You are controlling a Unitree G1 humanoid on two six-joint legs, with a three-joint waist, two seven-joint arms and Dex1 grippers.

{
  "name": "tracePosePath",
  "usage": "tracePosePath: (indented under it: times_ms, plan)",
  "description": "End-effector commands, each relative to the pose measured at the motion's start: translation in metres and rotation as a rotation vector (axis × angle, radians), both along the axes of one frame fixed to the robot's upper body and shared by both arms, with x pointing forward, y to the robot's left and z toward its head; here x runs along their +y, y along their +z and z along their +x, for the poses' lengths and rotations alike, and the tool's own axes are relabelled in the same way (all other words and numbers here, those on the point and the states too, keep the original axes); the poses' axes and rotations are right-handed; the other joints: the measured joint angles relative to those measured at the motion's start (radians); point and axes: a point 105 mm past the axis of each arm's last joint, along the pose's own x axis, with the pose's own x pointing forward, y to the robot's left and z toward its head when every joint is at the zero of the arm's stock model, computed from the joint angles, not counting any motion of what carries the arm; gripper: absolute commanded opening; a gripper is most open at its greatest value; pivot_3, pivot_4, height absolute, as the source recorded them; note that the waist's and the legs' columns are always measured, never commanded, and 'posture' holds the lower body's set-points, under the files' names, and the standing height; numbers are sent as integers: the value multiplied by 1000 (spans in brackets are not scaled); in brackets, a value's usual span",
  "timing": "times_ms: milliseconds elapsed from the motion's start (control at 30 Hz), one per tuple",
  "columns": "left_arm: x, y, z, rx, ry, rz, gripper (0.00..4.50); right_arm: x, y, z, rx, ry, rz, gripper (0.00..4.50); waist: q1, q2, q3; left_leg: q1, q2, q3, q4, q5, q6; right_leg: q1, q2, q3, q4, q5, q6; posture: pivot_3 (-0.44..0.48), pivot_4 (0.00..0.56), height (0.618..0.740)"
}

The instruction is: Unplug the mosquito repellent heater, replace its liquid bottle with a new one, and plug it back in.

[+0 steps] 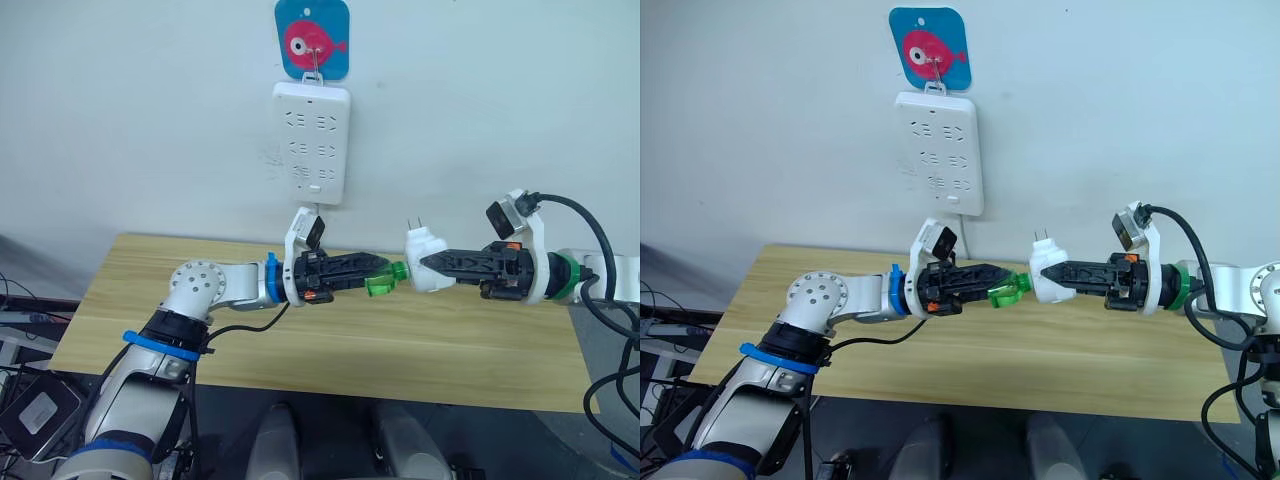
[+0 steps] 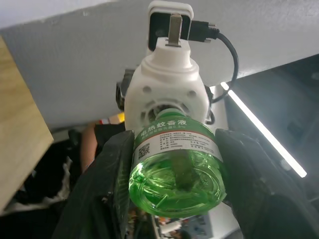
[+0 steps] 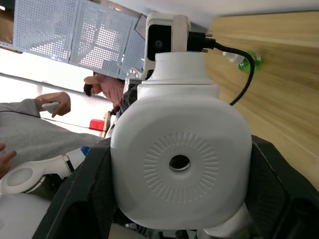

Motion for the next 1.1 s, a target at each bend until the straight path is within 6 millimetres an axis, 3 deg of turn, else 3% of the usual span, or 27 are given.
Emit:
tracePosePath:
  times_ms: [33,200,333,400,500,600,900,1100]
  plan:
    - [8,7,-6,-25,-15,-23,2239,-10,6,7,-25,-51,-20,2983,1,0,0,0,0,0,0,0,0,0,0,0,0,0,0,-94,242,740]
    - [17,1,-7,-15,13,-4,2239,-26,8,21,-26,-142,-30,2983,1,0,0,0,0,1,0,0,0,0,0,1,0,0,1,-88,242,740]
    - [28,-6,-13,-20,22,38,2239,-55,-9,39,-15,-291,-161,2983,3,0,0,0,0,2,0,0,0,0,0,1,-1,0,1,-80,241,740]
    - [34,-11,-14,-12,43,61,2239,-73,-38,48,-29,-373,-378,2983,2,0,0,0,0,2,-1,0,0,-1,0,1,-1,0,0,-78,240,740]
    - [39,-17,-19,-9,54,84,2239,-120,-94,61,-66,-525,-846,2983,3,0,0,0,0,2,-1,0,0,-1,0,1,-2,-1,3,-74,239,740]
    - [39,-19,-22,-17,52,91,2239,-152,-114,66,-100,-623,-1064,2983,4,0,0,0,-1,3,-1,0,0,-1,-1,2,-1,-2,3,-58,240,740]
    - [36,-19,-20,-43,80,97,2239,-159,-157,40,92,-685,-1125,2983,12,1,0,0,-1,4,-1,0,0,-1,-2,3,-1,0,0,-29,243,740]
    - [37,-20,-22,-53,81,111,2239,-161,-166,35,127,-708,-1123,2983,19,1,0,0,-2,4,0,0,-1,-1,-3,3,-1,0,1,-28,243,740]
